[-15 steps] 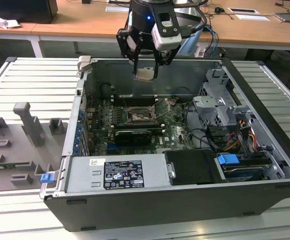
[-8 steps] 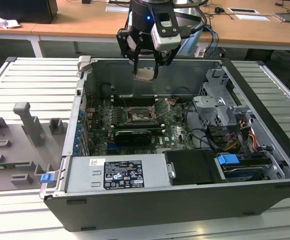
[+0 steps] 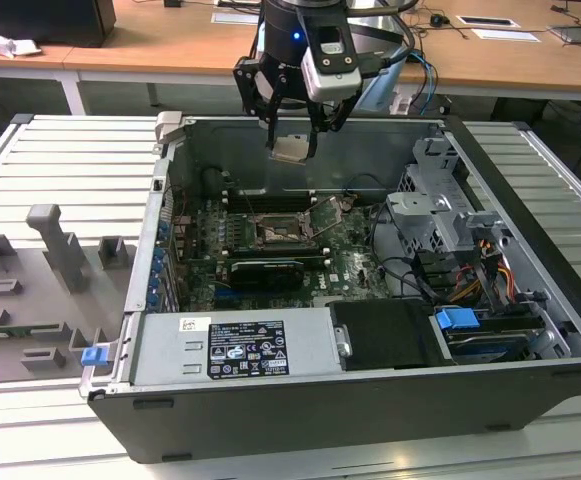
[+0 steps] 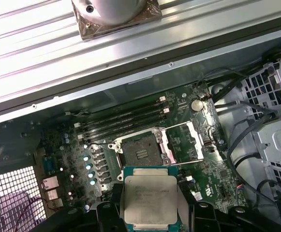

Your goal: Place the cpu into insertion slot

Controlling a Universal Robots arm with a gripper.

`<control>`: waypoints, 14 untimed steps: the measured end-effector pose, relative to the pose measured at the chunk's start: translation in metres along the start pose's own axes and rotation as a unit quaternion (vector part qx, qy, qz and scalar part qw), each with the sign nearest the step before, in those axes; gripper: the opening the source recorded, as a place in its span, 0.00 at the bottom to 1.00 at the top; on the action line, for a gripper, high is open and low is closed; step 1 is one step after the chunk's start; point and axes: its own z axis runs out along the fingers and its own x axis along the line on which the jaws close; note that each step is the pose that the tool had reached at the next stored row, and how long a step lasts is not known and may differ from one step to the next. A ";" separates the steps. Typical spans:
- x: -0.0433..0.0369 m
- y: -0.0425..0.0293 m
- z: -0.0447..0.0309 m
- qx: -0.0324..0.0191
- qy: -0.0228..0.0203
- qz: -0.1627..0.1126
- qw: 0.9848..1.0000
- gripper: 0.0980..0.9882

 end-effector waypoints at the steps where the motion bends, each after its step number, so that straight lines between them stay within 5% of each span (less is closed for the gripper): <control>1: 0.0000 0.0000 0.0000 0.000 0.000 0.001 1.000 0.48; 14: -0.0001 -0.0005 0.0051 0.000 -0.001 0.012 1.000 0.48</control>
